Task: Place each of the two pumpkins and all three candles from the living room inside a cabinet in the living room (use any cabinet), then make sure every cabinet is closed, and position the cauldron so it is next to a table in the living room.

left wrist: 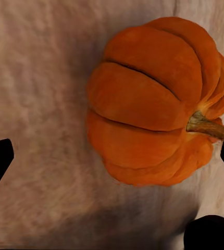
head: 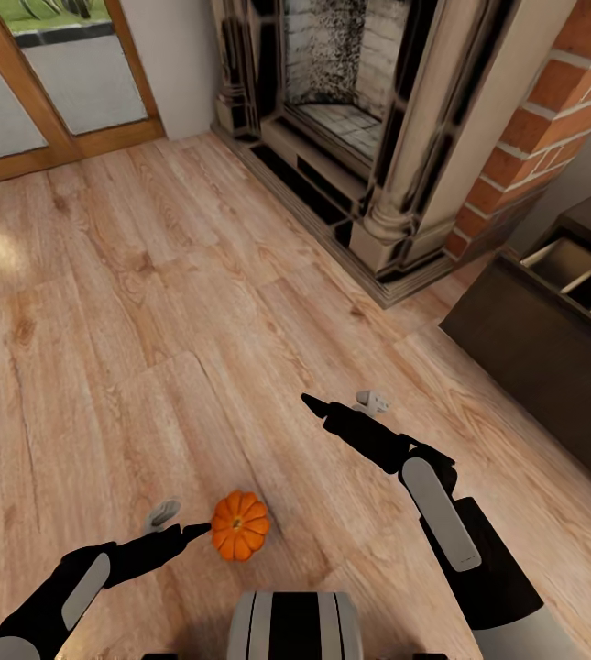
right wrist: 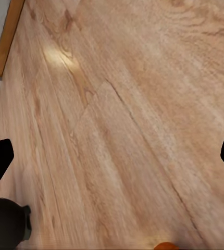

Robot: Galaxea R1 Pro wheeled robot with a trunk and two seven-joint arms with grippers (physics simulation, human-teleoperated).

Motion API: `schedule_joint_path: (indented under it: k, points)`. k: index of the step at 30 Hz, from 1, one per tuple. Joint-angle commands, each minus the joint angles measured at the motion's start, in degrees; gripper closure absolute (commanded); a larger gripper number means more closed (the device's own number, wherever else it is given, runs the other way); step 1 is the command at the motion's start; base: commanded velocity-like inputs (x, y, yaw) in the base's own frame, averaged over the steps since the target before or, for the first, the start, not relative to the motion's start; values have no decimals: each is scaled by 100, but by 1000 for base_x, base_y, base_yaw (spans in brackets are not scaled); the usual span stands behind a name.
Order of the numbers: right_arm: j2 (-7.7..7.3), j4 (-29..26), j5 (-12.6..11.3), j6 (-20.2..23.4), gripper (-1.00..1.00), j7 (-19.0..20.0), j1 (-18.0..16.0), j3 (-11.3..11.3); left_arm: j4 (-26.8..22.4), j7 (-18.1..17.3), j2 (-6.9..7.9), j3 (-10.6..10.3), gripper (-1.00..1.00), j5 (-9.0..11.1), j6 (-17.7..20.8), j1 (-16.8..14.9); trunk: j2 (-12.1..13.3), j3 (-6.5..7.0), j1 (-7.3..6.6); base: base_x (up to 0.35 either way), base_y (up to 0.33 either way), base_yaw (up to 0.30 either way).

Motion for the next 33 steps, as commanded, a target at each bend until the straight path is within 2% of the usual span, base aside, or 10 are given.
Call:
schedule_joint_path:
  k: [1,5,10,21,28,33]
  points:
    - [-5,-6,-33,13,-100,-22,-2,4,-2,10,5,-21,-100,56,40,-3,-3,-26,1,0,0,222]
    - [-8,-6,-30,13,-100,-22,-2,5,-2,11,-1,-21,-100,49,39,-3,-4,-48,4,0,0,121]
    - [-8,-1,-27,14,-100,-22,-2,6,-2,11,-4,-21,-100,27,36,-2,-11,-159,17,0,0,22]
    - [-8,13,-12,13,-100,-22,-2,10,-2,11,-4,-27,-100,8,30,-4,-11,-159,17,0,-4,1]
    - [-8,18,-7,13,-100,-22,-2,14,-2,11,6,-29,-100,6,23,-3,-11,-159,17,0,-109,0]
    - [-8,15,-4,13,-100,-22,-2,138,-2,11,5,-27,-100,6,22,-3,-11,-159,17,0,-86,0]
